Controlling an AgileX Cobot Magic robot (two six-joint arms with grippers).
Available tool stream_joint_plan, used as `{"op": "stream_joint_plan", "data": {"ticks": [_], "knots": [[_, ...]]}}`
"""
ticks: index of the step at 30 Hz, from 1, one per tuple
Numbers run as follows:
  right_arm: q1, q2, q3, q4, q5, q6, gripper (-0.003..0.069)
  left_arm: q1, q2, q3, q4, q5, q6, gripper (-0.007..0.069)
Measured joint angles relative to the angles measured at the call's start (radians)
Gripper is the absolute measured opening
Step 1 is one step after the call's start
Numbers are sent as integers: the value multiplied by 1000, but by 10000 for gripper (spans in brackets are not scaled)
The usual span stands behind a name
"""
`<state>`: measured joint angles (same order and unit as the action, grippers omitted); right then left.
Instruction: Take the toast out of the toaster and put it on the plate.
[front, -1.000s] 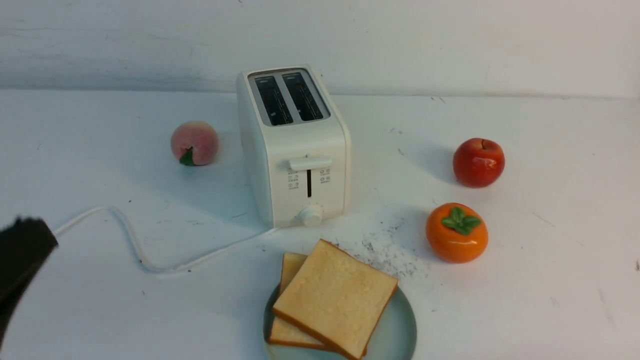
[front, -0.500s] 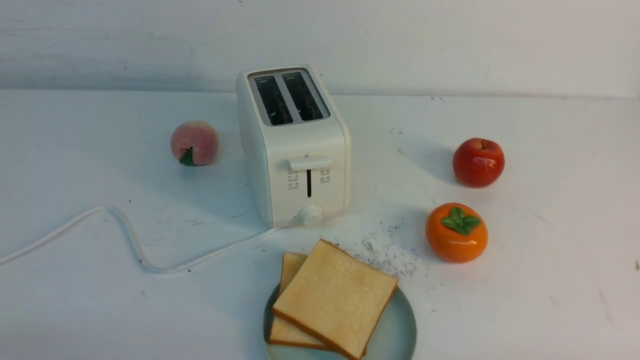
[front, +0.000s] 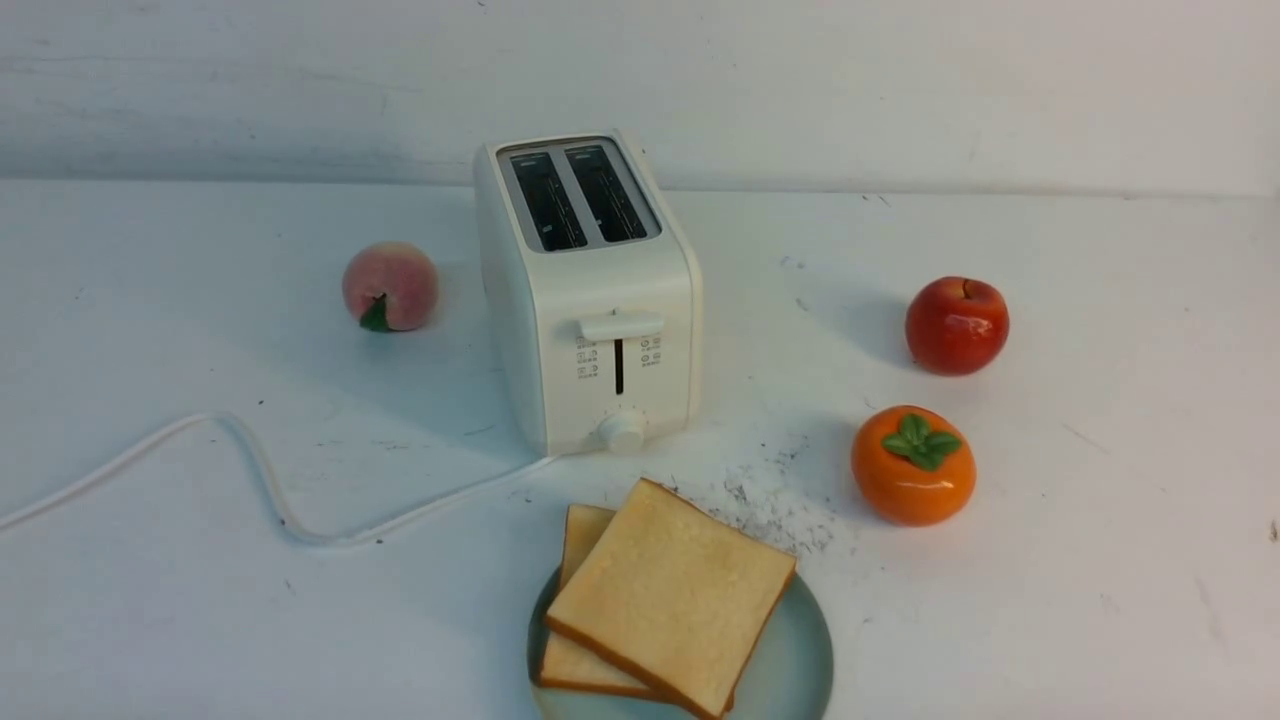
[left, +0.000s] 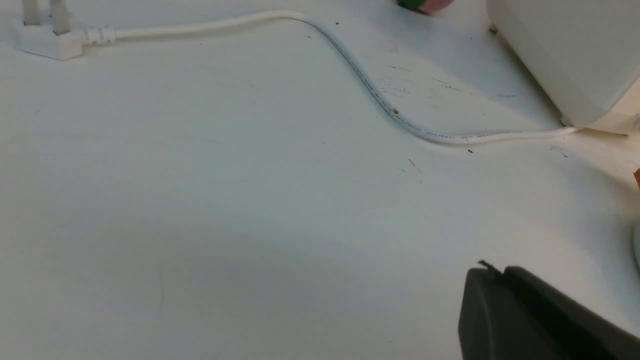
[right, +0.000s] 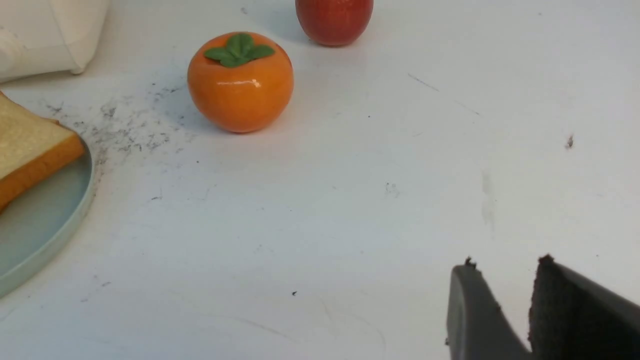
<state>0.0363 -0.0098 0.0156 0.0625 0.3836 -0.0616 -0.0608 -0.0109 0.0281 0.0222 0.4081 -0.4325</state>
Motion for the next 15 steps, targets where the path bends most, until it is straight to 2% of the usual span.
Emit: {"op": "stream_joint_plan", "data": {"ticks": [15], "knots": [[0, 0, 0, 0, 0, -1, 212, 0, 0, 0, 4, -7, -20, 27]]}}
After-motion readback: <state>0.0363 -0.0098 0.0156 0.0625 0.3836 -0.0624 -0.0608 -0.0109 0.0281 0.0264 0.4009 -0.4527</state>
